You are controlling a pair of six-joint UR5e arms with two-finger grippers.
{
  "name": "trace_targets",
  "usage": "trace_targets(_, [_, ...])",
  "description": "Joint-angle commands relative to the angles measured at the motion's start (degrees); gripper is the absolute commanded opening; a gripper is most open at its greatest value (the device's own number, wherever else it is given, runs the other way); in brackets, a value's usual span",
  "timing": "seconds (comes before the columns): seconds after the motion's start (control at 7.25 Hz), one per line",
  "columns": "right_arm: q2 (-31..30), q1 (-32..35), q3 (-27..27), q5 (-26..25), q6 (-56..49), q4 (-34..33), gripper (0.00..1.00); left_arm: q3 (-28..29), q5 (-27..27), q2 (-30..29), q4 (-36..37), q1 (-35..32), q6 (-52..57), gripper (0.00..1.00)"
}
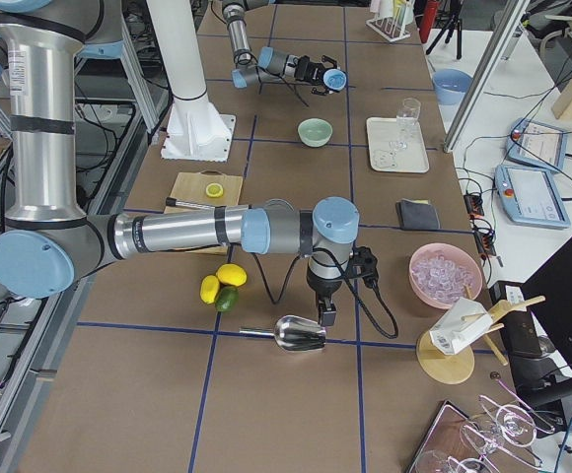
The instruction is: Pour ice into bowl
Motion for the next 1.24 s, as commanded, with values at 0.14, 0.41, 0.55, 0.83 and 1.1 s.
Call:
trace_targets(0.14, [-0.6, 0.2, -0.1, -0.1, 0.0, -0.1, 1.0, -1.2, 6.9, -2.0, 9.9, 2.2, 16.5, 0.0])
trace_targets(0.41, [-0.6, 0.2, -0.2, -0.1, 0.1, -0.1, 1.0, -2.5, 10.7, -4.4, 17.1, 2.9, 27.6, 0.0])
trace_targets(0.55, [-1.1, 0.2, -0.2, -0.1, 0.2, -0.1, 1.0, -2.6, 10.9, -5.1, 19.1, 2.9, 33.0, 0.0])
trace_targets(0.83, [-1.4, 0.3, -0.5, -0.2, 0.2, -0.1, 1.0, -2.4, 15.4, -5.1, 19.2, 4.2, 46.2, 0.0])
trace_targets(1.1, [-1.4, 0.5, -1.9, -0.1, 0.2, -0.1, 1.0, -2.0, 16.4, -4.3, 19.3, 6.0, 47.9, 0.0])
